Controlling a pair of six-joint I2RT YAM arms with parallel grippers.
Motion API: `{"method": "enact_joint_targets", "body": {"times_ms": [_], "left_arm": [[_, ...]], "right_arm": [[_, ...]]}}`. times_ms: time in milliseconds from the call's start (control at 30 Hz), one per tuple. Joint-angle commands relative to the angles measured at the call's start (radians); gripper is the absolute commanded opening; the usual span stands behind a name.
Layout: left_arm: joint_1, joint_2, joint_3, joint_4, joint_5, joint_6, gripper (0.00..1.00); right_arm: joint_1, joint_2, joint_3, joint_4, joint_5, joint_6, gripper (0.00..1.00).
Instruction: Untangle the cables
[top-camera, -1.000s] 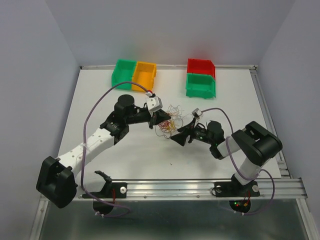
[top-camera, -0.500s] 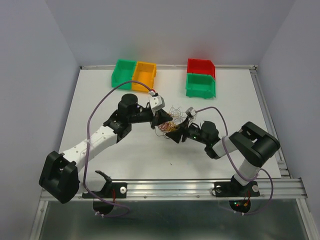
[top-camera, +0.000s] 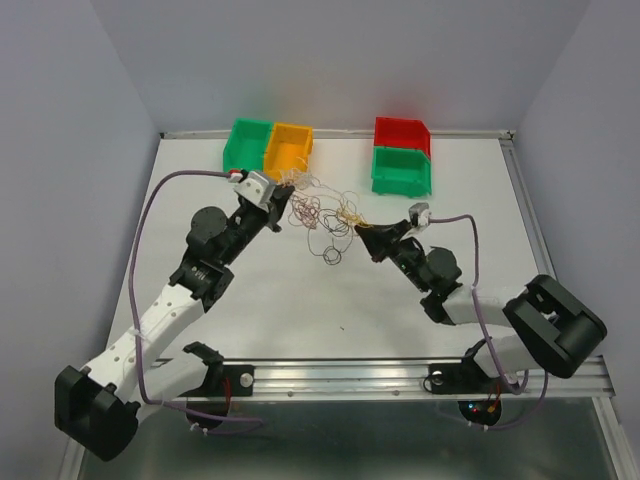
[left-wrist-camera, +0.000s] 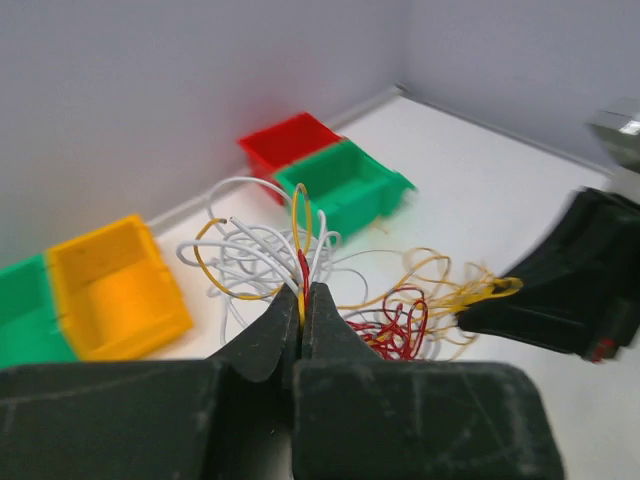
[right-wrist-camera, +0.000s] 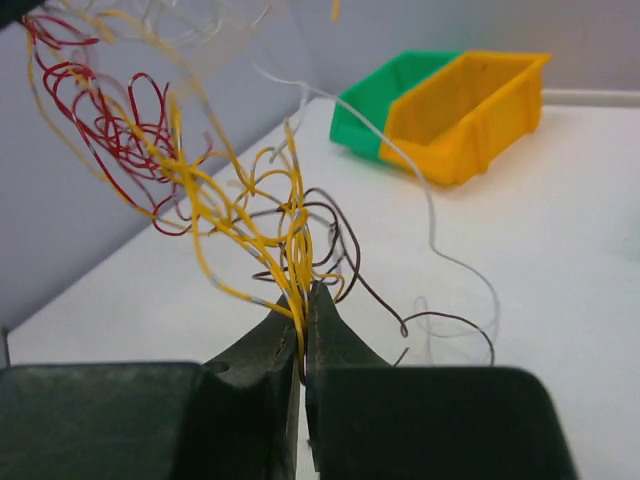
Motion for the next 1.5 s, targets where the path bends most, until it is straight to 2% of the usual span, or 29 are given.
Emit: {"method": "enact_joint_targets", "body": {"times_ms": [0,67,167,200,300,333,433,467,567,600,633,667,700,733,767,867,900,933,967,1033,1067,1167,1233,1267,1333,1367,1467], "left_arm": [[0.066,-0.073,-0.039,0.223,-0.470,-0.005,0.00],[0.087,-0.069,-0.035,0.236,-0.537,-0.011,0.01],[0.104,-0.041,-0.030,0.253,-0.604,-0.007,0.02],[0.104,-0.037,-0.030,0.265,-0.621,-0.003,0.03],[0.114,-0.026,-0.039,0.316,-0.699,0.015,0.05],[0.118,-0.026,-0.042,0.324,-0.705,0.020,0.06],[0.129,-0.036,-0.047,0.333,-0.709,0.035,0.08],[0.132,-0.041,-0.048,0.336,-0.705,0.036,0.08],[0.134,-0.044,-0.053,0.347,-0.719,0.038,0.10],[0.135,-0.041,-0.052,0.347,-0.716,0.041,0.13],[0.135,-0.037,-0.050,0.345,-0.706,0.046,0.29],[0.135,-0.033,-0.051,0.344,-0.692,0.050,0.47],[0.135,-0.027,-0.050,0.342,-0.673,0.053,0.77],[0.135,-0.026,-0.050,0.335,-0.657,0.058,0.86],[0.135,-0.023,-0.045,0.326,-0.629,0.061,0.90],[0.134,-0.012,-0.042,0.321,-0.615,0.072,0.93],[0.135,-0.012,-0.042,0.318,-0.600,0.072,0.93],[0.135,-0.010,-0.042,0.310,-0.565,0.090,0.93],[0.134,-0.012,-0.036,0.274,-0.434,0.102,0.93],[0.135,0.002,-0.032,0.223,-0.254,0.148,0.93],[0.132,0.029,-0.022,0.185,-0.092,0.153,0.93],[0.097,0.097,0.039,0.065,0.067,0.203,0.97],[0.065,0.185,0.100,-0.039,0.094,0.251,0.96],[0.052,0.215,0.157,-0.137,0.112,0.295,0.96],[0.004,0.285,0.197,-0.217,0.115,0.342,0.96],[-0.018,0.305,0.223,-0.294,0.108,0.365,0.97],[-0.092,0.384,0.258,-0.398,0.011,0.434,0.98]], "right_arm": [[0.004,-0.179,-0.019,-0.184,0.506,0.007,0.01],[0.004,-0.242,-0.022,-0.289,0.618,0.005,0.01],[0.004,-0.440,-0.057,-0.495,0.872,0.010,0.01],[0.004,-0.481,-0.068,-0.495,0.873,0.010,0.01],[0.004,-0.629,-0.093,-0.687,1.024,0.031,0.01],[0.004,-0.734,-0.097,-0.786,1.081,0.046,0.01],[0.002,-0.888,-0.108,-0.976,1.169,0.085,0.00],[0.002,-0.984,-0.119,-0.991,1.189,0.068,0.00],[0.002,-1.142,-0.139,-1.093,1.235,0.086,0.01],[0.002,-1.167,-0.145,-1.100,1.230,0.088,0.05],[0.002,-1.190,-0.154,-1.103,1.203,0.085,0.19],[0.004,-1.200,-0.154,-1.104,1.189,0.082,0.27],[0.002,-1.194,-0.151,-1.104,1.181,0.077,0.34],[0.002,-1.180,-0.146,-1.107,1.183,0.077,0.43],[0.004,-1.163,-0.133,-1.109,1.187,0.077,0.52],[0.002,-1.022,-0.101,-1.110,1.206,0.099,0.53],[0.002,-1.022,-0.091,-1.110,1.206,0.103,0.54],[0.002,-0.970,-0.081,-1.110,1.200,0.112,0.69],[0.004,-0.947,-0.064,-1.110,1.177,0.114,0.79],[0.002,-0.887,-0.045,-1.110,1.146,0.119,0.86],[0.004,-0.873,-0.028,-1.110,1.100,0.117,0.88],[0.002,-0.810,0.005,-1.109,0.956,0.090,0.88],[0.002,-0.780,0.027,-1.110,0.855,0.057,0.88],[0.002,-0.743,0.038,-1.110,0.748,0.045,0.88],[0.002,-0.704,0.068,-1.121,0.639,0.022,0.89],[0.004,-0.688,0.076,-1.123,0.540,0.017,0.89],[0.004,-0.608,0.107,-1.127,0.393,-0.012,0.91]]}}
